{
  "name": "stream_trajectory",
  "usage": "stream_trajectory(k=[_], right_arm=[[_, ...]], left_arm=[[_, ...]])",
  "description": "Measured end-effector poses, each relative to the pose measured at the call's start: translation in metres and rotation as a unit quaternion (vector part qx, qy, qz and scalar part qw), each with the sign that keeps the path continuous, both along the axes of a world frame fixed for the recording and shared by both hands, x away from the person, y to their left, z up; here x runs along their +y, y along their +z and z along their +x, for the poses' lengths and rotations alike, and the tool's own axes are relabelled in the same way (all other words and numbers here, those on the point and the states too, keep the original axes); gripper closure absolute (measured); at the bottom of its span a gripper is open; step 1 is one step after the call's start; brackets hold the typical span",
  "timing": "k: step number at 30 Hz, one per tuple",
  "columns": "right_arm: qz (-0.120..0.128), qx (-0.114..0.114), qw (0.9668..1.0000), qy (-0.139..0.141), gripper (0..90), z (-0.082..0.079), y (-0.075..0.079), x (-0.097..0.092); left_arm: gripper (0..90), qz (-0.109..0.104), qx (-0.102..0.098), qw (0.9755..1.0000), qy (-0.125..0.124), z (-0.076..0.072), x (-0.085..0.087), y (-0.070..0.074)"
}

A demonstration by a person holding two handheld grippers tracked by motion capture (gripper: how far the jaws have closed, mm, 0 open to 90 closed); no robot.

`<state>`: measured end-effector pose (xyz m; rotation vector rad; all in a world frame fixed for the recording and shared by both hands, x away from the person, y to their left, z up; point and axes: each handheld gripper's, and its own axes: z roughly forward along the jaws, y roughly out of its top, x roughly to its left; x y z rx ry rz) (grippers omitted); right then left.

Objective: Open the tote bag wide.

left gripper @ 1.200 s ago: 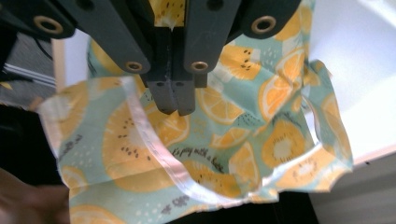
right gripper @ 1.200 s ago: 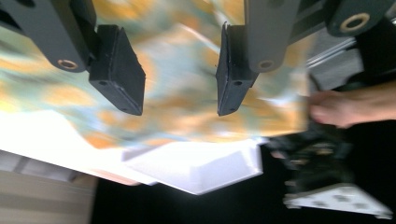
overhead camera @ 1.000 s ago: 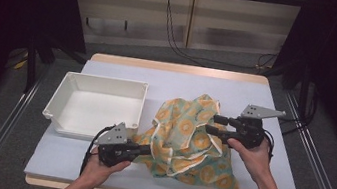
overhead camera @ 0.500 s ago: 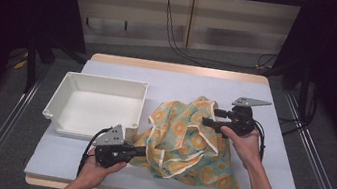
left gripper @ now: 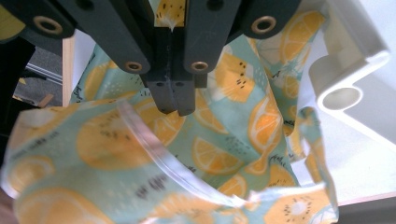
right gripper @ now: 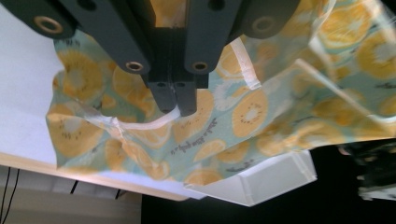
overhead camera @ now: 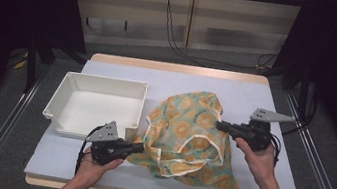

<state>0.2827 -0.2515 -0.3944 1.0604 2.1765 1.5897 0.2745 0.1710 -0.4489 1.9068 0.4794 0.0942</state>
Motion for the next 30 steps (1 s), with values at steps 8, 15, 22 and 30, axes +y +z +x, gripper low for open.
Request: stream_trajectory(k=[8,15,22,30], right_arm=[[0.006,-0.012,0.9997,-0.021,90.0,-0.06,-0.006,-0.034],[0.006,-0.003,0.9995,-0.032,90.0,-0.111,-0.023,-0.055],[-0.006,0.023,0.9987,-0.045,90.0,-0.131,-0.048,-0.061],[-0.019,0.032,0.9984,-0.044,66.0,-0.118,-0.06,-0.057]], left_arm=[[90.0,-0.008,0.003,0.9999,-0.009,-0.004,-0.003,0.001],[90.0,-0.007,0.005,0.9996,-0.025,-0.013,-0.009,0.001],[90.0,0.018,0.01,0.999,-0.038,-0.02,-0.019,-0.011],[76.2,0.009,0.01,0.9998,-0.014,-0.016,-0.014,-0.01]])
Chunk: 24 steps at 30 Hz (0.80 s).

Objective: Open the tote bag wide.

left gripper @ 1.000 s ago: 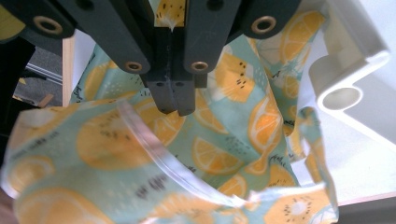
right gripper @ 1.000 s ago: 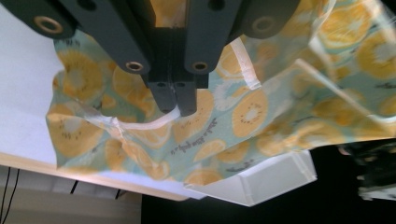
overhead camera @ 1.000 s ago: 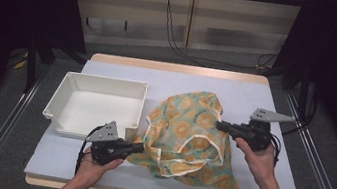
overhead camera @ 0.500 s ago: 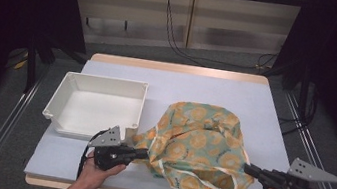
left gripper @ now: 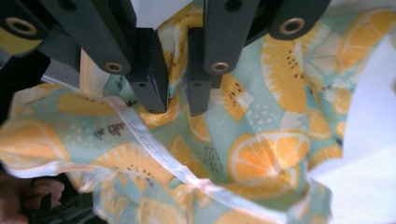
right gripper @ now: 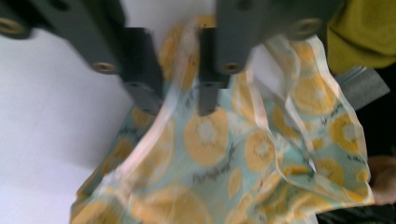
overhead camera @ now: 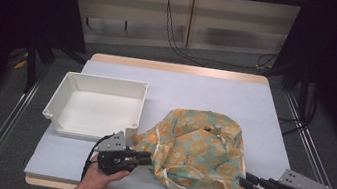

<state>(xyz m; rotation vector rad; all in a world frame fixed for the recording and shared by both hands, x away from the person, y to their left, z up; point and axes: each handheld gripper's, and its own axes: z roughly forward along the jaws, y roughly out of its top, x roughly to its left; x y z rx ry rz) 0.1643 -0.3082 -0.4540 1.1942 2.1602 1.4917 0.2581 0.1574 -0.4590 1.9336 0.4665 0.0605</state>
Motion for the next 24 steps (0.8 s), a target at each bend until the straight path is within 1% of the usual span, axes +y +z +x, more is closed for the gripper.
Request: stream_trajectory(k=[1,2,3,4,5,6,7,8,9,10,11,12,13,14,15,17,18,19,20,21,22,23,24], right_arm=[[0.008,-0.004,1.0,-0.003,60.7,0.0,0.003,-0.002],[0.009,-0.005,0.9999,-0.009,57.2,0.0,0.006,-0.003],[0.007,-0.007,0.9999,-0.012,57.6,0.0,0.009,-0.003],[0.006,-0.012,0.9998,-0.015,57.4,0.0,0.013,-0.003],[0.008,-0.018,0.9997,-0.014,56.9,0.001,0.017,-0.003],[0.009,-0.021,0.9996,-0.015,56.8,0.002,0.02,-0.003],[0.007,-0.024,0.9996,-0.014,57.1,0.003,0.023,-0.002],[0.008,-0.031,0.9994,-0.012,57.9,0.007,0.027,-0.001],[0.01,-0.033,0.9994,-0.011,58.6,0.01,0.029,0.0],[0.011,-0.037,0.9992,-0.008,60.8,0.016,0.032,0.002],[0.013,-0.04,0.9991,-0.006,63.2,0.02,0.035,0.004],[0.014,-0.046,0.9988,-0.003,64.9,0.027,0.039,0.007],[0.015,-0.048,0.9987,-0.001,66.7,0.031,0.042,0.008],[0.017,-0.052,0.9985,0.005,67.5,0.039,0.046,0.011],[0.017,-0.056,0.9983,0.006,68.2,0.044,0.049,0.013],[0.02,-0.063,0.9978,0.008,69.2,0.056,0.055,0.016],[0.019,-0.066,0.9976,0.007,69.4,0.061,0.058,0.018],[0.018,-0.068,0.9974,0.011,70.4,0.066,0.06,0.021],[0.015,-0.068,0.9975,0.014,70.5,0.07,0.062,0.023],[0.011,-0.068,0.9975,0.017,70.5,0.076,0.063,0.026],[0.01,-0.067,0.9975,0.023,70.6,0.083,0.065,0.03],[0.01,-0.067,0.9975,0.023,70.6,0.083,0.065,0.03],[0.0,-0.06,0.9976,0.034,70.5,0.099,0.067,0.038]], left_arm=[[72.5,-0.007,0.001,1.0,0.003,0.0,0.002,0.002],[66.1,-0.01,0.002,0.9999,0.008,0.0,0.004,0.004],[62.6,-0.012,0.002,0.9997,0.022,0.0,0.008,0.008],[62.2,-0.019,-0.003,0.9995,0.025,-0.001,0.011,0.01],[62.0,-0.019,-0.005,0.9992,0.034,-0.003,0.014,0.013],[60.1,-0.024,-0.006,0.999,0.036,-0.004,0.016,0.015],[58.3,-0.026,-0.011,0.999,0.034,-0.005,0.018,0.02],[58.0,-0.032,-0.014,0.9988,0.035,-0.006,0.018,0.022],[57.8,-0.032,-0.025,0.9986,0.033,-0.005,0.016,0.028],[58.2,-0.036,-0.025,0.9986,0.029,-0.004,0.014,0.032],[59.6,-0.04,-0.03,0.9985,0.023,-0.002,0.01,0.037],[60.3,-0.043,-0.031,0.9984,0.018,-0.002,0.006,0.041],[60.4,-0.048,-0.035,0.9982,0.01,-0.001,-0.001,0.045],[60.3,-0.05,-0.04,0.9979,0.003,0.001,-0.006,0.048],[60.2,-0.056,-0.039,0.9977,-0.004,0.002,-0.014,0.05],[60.0,-0.057,-0.036,0.9976,-0.014,0.006,-0.027,0.05],[60.0,-0.049,-0.037,0.998,-0.017,0.009,-0.034,0.05],[59.8,-0.051,-0.035,0.9979,-0.02,0.011,-0.04,0.049],[59.6,-0.046,-0.031,0.9981,-0.026,0.015,-0.047,0.049],[59.6,-0.043,-0.032,0.9982,-0.027,0.018,-0.054,0.049],[59.6,-0.044,-0.035,0.998,-0.028,0.021,-0.06,0.049],[59.6,-0.044,-0.035,0.998,-0.028,0.021,-0.06,0.049],[59.5,-0.05,-0.028,0.9978,-0.033,0.029,-0.075,0.051]])
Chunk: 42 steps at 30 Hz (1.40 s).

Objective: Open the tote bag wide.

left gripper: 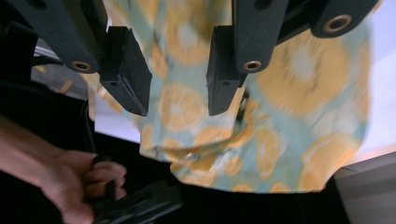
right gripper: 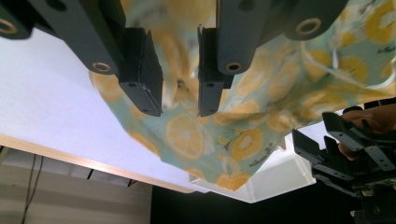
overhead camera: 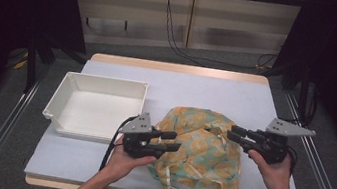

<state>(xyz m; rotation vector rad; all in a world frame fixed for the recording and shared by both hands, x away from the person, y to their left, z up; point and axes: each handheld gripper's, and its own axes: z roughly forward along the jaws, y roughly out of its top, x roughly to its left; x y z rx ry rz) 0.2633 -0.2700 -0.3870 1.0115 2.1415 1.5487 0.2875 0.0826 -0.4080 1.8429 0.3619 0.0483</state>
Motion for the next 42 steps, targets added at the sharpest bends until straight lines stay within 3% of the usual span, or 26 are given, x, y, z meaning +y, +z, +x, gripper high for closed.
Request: stream_trajectory(k=[1,3,5,6,9,11,12,17,18,19,20,21,24,28,33,34,35,37,42], right_arm=[[-0.001,0.001,1.0,0.0,70.4,0.005,0.001,0.003],[-0.002,0.002,0.9999,0.01,69.2,0.016,0.002,0.008],[-0.013,0.008,0.9998,0.016,67.1,0.028,0.003,0.016],[-0.018,0.014,0.9995,0.022,65.8,0.033,0.002,0.019],[-0.038,0.027,0.9988,0.014,64.3,0.049,-0.004,0.026],[-0.048,0.029,0.9984,0.008,63.0,0.056,-0.009,0.027],[-0.043,0.034,0.9984,0.015,61.0,0.059,-0.012,0.027],[-0.065,0.056,0.9958,0.031,54.4,0.066,-0.024,0.035],[-0.075,0.06,0.9948,0.033,53.1,0.067,-0.027,0.037],[-0.081,0.065,0.994,0.034,51.2,0.068,-0.029,0.039],[-0.081,0.065,0.994,0.034,51.2,0.068,-0.029,0.039],[-0.089,0.069,0.9932,0.03,48.9,0.067,-0.033,0.04],[-0.085,0.077,0.9925,0.042,46.1,0.068,-0.039,0.038],[-0.1,0.092,0.9891,0.058,43.9,0.07,-0.046,0.042],[-0.111,0.102,0.9874,0.05,53.9,0.075,-0.052,0.045],[-0.116,0.104,0.9867,0.046,60.3,0.076,-0.054,0.046],[-0.116,0.113,0.9858,0.045,73.9,0.079,-0.058,0.046],[-0.115,0.111,0.9863,0.04,87.3,0.081,-0.058,0.045],[-0.092,0.104,0.9903,0.003,90.0,0.094,-0.056,0.038]], left_arm=[[58.9,0.006,-0.003,1.0,-0.002,0.004,-0.004,0.001],[55.9,0.019,0.01,0.9997,-0.01,0.015,-0.018,0.001],[48.4,0.036,0.014,0.9993,0.001,0.025,-0.027,0.0],[42.2,0.037,0.026,0.999,-0.006,0.031,-0.032,-0.002],[36.4,0.052,0.036,0.998,0.003,0.043,-0.043,-0.01],[35.3,0.065,0.037,0.9972,0.003,0.046,-0.048,-0.015],[34.8,0.071,0.041,0.9966,-0.003,0.047,-0.05,-0.018],[35.4,0.095,0.048,0.9941,-0.02,0.046,-0.059,-0.029],[36.9,0.098,0.051,0.9936,-0.023,0.044,-0.061,-0.031],[40.2,0.121,0.032,0.9914,-0.036,0.04,-0.065,-0.032],[57.0,0.121,0.032,0.9914,-0.036,0.04,-0.065,-0.032],[57.0,0.121,0.026,0.9916,-0.039,0.037,-0.065,-0.031],[84.5,0.107,0.014,0.9911,-0.078,0.031,-0.065,-0.026],[89.5,0.105,0.001,0.9889,-0.104,0.018,-0.066,-0.017],[90.0,0.103,-0.017,0.9867,-0.124,0.0,-0.071,-0.013],[90.0,0.098,-0.02,0.9861,-0.133,-0.005,-0.072,-0.011],[90.0,0.098,-0.026,0.9855,-0.136,-0.013,-0.074,-0.01],[90.0,0.098,-0.032,0.9844,-0.143,-0.019,-0.075,-0.009],[90.0,0.079,-0.031,0.9831,-0.162,-0.031,-0.078,-0.007]])
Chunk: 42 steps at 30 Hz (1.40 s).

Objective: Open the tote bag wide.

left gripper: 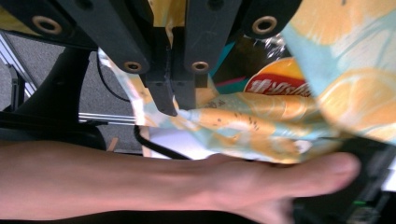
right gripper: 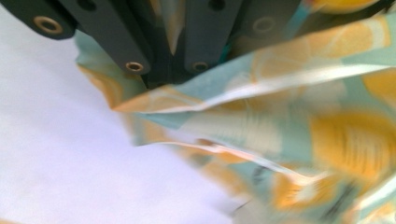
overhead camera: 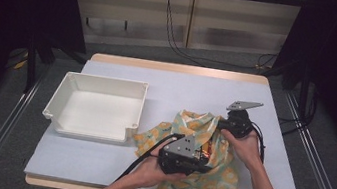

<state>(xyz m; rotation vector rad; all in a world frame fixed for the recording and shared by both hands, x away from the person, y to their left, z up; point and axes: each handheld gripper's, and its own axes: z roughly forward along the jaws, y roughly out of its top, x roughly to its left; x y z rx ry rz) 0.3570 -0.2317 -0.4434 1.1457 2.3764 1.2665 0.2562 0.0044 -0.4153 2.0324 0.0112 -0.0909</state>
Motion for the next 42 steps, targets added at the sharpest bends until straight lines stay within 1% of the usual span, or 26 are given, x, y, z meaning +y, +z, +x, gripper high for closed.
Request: stream_trajectory(k=[1,3,6,8,10,12,14,16,17,19,21,22,23,25,29,31,32,33,34,35,36,37,38,40,41,42], right_arm=[[0.004,-0.003,1.0,-0.008,90.0,0.003,0.001,-0.003],[0.011,-0.006,0.9997,-0.023,90.0,0.01,0.003,-0.007],[0.024,-0.014,0.9988,-0.041,90.0,0.017,0.004,-0.013],[0.034,-0.014,0.998,-0.051,90.0,0.024,0.002,-0.014],[0.029,-0.018,0.9979,-0.054,90.0,0.029,0.0,-0.012],[0.029,-0.023,0.9973,-0.063,90.0,0.034,-0.003,-0.009],[0.027,-0.017,0.9978,-0.058,90.0,0.036,-0.009,-0.006],[0.025,-0.01,0.9987,-0.044,88.8,0.035,-0.012,-0.004],[0.027,-0.007,0.9988,-0.041,84.5,0.033,-0.013,-0.004],[0.039,-0.009,0.9986,-0.036,73.8,0.026,-0.011,-0.006],[0.041,-0.012,0.9983,-0.04,68.2,0.019,-0.006,-0.009],[0.046,-0.015,0.998,-0.039,64.2,0.014,-0.002,-0.011],[0.055,-0.021,0.9976,-0.037,59.5,0.008,0.003,-0.013],[0.062,-0.032,0.9968,-0.039,51.9,-0.004,0.014,-0.017],[0.062,-0.046,0.9962,-0.04,46.3,-0.023,0.028,-0.024],[0.071,-0.05,0.9955,-0.039,44.8,-0.033,0.035,-0.027],[0.071,-0.05,0.9955,-0.039,44.8,-0.033,0.035,-0.027],[0.076,-0.056,0.9948,-0.037,45.0,-0.049,0.043,-0.027],[0.078,-0.055,0.9949,-0.032,45.0,-0.053,0.044,-0.026],[0.081,-0.055,0.9948,-0.029,45.7,-0.059,0.046,-0.024],[0.079,-0.055,0.9951,-0.023,46.2,-0.064,0.046,-0.021],[0.075,-0.053,0.9955,-0.021,46.9,-0.069,0.046,-0.019],[0.073,-0.054,0.9957,-0.018,47.1,-0.075,0.046,-0.015],[0.064,-0.047,0.9967,-0.017,47.1,-0.081,0.043,-0.009],[0.063,-0.045,0.9969,-0.018,46.1,-0.083,0.041,-0.006],[0.058,-0.041,0.9973,-0.019,43.9,-0.085,0.038,-0.004]], left_arm=[[90.0,-0.001,0.003,1.0,-0.007,-0.004,-0.002,0.0],[90.0,0.004,-0.003,0.9999,-0.015,-0.009,-0.006,-0.001],[90.0,0.012,-0.012,0.9998,-0.009,-0.016,-0.012,-0.007],[90.0,0.016,-0.011,0.9998,-0.008,-0.018,-0.016,-0.013],[90.0,0.029,-0.023,0.9993,-0.006,-0.021,-0.02,-0.019],[90.0,0.035,-0.021,0.9992,-0.001,-0.021,-0.021,-0.022],[89.7,0.027,-0.004,0.9996,-0.01,-0.015,-0.022,-0.03],[86.8,0.034,-0.011,0.9993,-0.011,-0.016,-0.022,-0.032],[83.4,0.037,-0.014,0.9992,-0.01,-0.016,-0.021,-0.03],[76.2,0.029,-0.001,0.9996,0.002,-0.013,-0.018,-0.027],[72.3,0.025,0.005,0.9996,0.009,-0.009,-0.014,-0.025],[70.5,0.03,-0.001,0.9995,0.013,-0.007,-0.01,-0.023],[67.7,0.022,0.006,0.9996,0.019,-0.007,-0.007,-0.022],[61.2,0.021,0.003,0.9994,0.028,-0.006,0.0,-0.018],[50.4,0.018,0.009,0.9987,0.048,-0.005,0.012,-0.012],[49.5,0.006,0.015,0.9985,0.052,-0.002,0.021,-0.007],[49.4,0.006,0.015,0.9985,0.052,-0.002,0.021,-0.007],[49.5,-0.007,0.024,0.9981,0.057,0.001,0.028,-0.003],[49.5,-0.008,0.021,0.998,0.058,0.002,0.031,-0.001],[51.5,-0.012,0.02,0.9979,0.061,0.003,0.034,0.001],[57.6,-0.018,0.019,0.9979,0.059,0.004,0.037,0.003],[63.8,-0.033,0.023,0.9976,0.057,0.006,0.04,0.005],[66.5,-0.038,0.015,0.9968,0.068,0.009,0.043,0.006],[70.9,-0.049,0.019,0.9945,0.09,0.018,0.045,0.007],[70.8,-0.049,0.019,0.993,0.106,0.022,0.044,0.008],[69.4,-0.049,0.022,0.9925,0.11,0.026,0.043,0.008]])
